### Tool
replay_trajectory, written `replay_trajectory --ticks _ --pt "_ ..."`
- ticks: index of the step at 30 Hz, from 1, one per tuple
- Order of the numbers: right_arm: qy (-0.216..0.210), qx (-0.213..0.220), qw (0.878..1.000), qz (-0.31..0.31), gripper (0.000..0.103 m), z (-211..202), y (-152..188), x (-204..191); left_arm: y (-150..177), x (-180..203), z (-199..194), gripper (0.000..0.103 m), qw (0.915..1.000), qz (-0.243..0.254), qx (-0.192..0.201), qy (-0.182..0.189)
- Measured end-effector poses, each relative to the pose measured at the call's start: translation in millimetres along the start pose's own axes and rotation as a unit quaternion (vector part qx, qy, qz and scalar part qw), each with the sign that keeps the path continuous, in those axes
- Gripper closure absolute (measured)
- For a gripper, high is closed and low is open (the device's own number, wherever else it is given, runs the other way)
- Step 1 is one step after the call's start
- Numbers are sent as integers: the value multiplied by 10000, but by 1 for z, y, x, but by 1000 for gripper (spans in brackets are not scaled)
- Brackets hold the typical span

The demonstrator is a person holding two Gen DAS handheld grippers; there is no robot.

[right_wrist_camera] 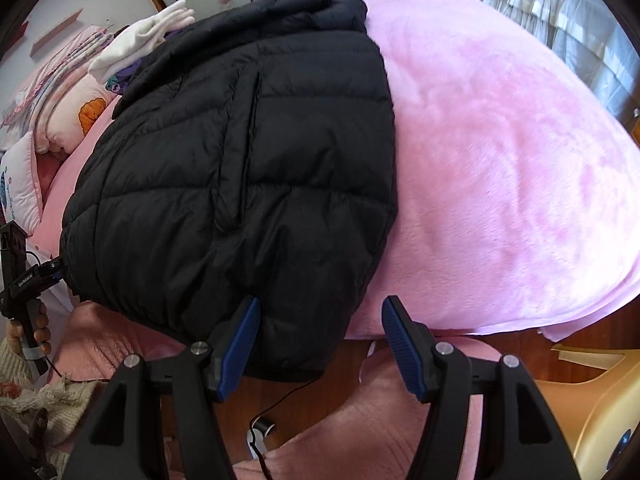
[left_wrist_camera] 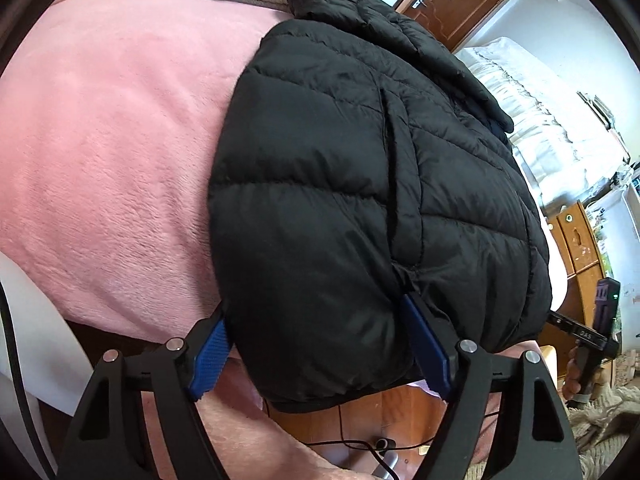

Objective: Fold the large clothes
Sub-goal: 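Grasp the jacket hem with both grippers and lift it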

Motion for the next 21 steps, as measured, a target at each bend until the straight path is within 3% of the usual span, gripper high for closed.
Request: replay_trajectory --ticks 9,10,17,19,21 --pt "-461 -260 9982 273 40 24 3 0 3 -3 12 25 9997 -177 -66 174" --pt "-509 -275 9979 278 40 25 3 0 4 -2 11 32 9996 -185 -72 191" --pt "-727 -290 9969 -53 90 23 -1 -12 4 8 16 78 9988 -265 -229 348" --pt "-589 -229 9976 -265 96 18 -3 -16 5 12 12 90 9984 -337 -254 383" --pt "-477 -104 9973 -540 98 6 -8 -22 2 19 3 93 9981 -394 -200 420"
Point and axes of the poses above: each gripper's, at about its wrist camera, not at the fingertips, and z roughly the way its jaws point, x to its right, y to its underside, the point moved 6 cm from there along z, roughly the way its jaws point, and after that the axes turned 14 degrees about y, right-handed, at the moved point
